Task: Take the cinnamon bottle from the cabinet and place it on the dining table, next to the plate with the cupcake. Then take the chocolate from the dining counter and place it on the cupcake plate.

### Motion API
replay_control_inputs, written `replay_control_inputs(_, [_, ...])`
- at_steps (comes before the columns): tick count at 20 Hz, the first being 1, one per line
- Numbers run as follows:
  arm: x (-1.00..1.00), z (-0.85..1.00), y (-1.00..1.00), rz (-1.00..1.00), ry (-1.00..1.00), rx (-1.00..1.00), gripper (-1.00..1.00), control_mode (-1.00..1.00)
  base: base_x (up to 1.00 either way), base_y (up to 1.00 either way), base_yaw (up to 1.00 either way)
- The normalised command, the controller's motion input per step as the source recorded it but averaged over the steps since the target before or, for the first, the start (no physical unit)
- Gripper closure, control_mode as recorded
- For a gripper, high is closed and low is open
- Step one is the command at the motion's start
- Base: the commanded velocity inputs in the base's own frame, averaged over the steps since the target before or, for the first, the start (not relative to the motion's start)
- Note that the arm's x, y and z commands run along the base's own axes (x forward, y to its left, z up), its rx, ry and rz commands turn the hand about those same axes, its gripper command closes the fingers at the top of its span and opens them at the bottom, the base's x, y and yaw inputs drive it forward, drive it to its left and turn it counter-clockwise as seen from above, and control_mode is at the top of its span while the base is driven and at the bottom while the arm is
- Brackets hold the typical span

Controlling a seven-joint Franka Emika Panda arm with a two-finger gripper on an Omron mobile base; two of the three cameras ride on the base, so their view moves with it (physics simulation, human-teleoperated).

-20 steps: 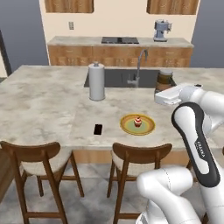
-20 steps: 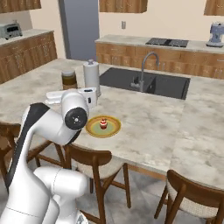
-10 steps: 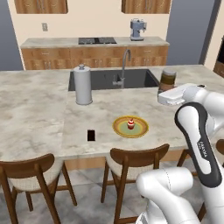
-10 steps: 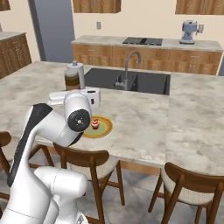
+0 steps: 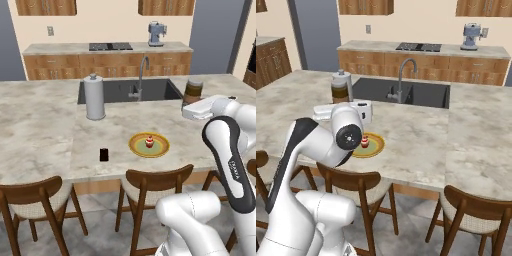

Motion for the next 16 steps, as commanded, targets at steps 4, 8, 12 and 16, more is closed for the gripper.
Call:
replay_control_inputs(4, [0.01, -0.03, 0.00, 0.00, 0.00, -0.01, 1.00, -1.00, 0.00, 0.00, 0.00])
replay_control_inputs(8, [0.13, -0.13, -0.25, 0.12, 0.05, 0.00, 1.00, -1.00, 0.00, 0.00, 0.00])
replay_control_inputs(12, [0.16, -0.25, -0.34, 0.28, 0.07, -0.01, 1.00, -1.00, 0.00, 0.00, 0.00])
replay_control_inputs(16, [0.20, -0.36, -0.40, 0.30, 0.12, 0.00, 1.00, -1.00, 0.00, 0.00, 0.00])
